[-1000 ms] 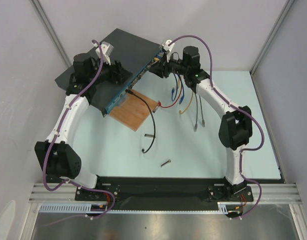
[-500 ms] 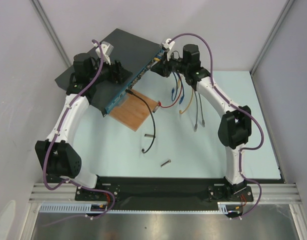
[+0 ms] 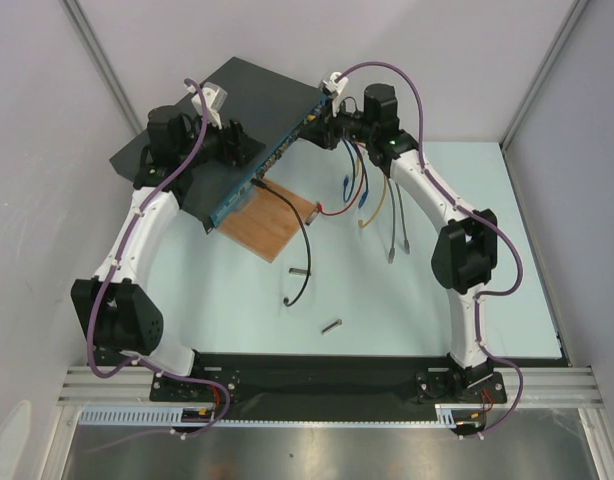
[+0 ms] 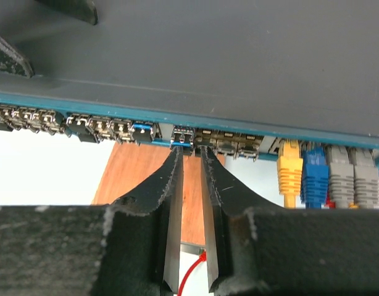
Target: Insert the plug into the switch port
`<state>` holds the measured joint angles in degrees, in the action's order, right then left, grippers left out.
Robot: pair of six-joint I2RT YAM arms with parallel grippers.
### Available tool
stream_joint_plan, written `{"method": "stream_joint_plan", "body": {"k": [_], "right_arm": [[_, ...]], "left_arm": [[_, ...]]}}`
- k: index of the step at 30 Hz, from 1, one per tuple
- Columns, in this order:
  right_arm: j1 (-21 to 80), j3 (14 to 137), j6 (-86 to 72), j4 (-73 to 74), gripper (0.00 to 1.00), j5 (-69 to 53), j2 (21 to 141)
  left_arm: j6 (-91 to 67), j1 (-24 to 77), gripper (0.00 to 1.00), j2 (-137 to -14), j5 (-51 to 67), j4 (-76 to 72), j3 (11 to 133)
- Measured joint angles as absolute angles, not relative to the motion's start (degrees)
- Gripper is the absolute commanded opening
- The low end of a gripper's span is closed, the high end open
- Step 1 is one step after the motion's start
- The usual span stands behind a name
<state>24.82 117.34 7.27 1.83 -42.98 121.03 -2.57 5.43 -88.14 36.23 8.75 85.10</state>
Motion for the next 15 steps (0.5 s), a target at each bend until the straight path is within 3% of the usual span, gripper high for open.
{"method": "stream_joint_plan", "body": {"k": [15], "right_arm": [[24.95, 120.55, 4.14, 0.08, 0.17, -45.1, 124.03]], "left_arm": [[-2.5, 5.37, 0.75, -88.2, 36.16, 8.84, 85.23]]}}
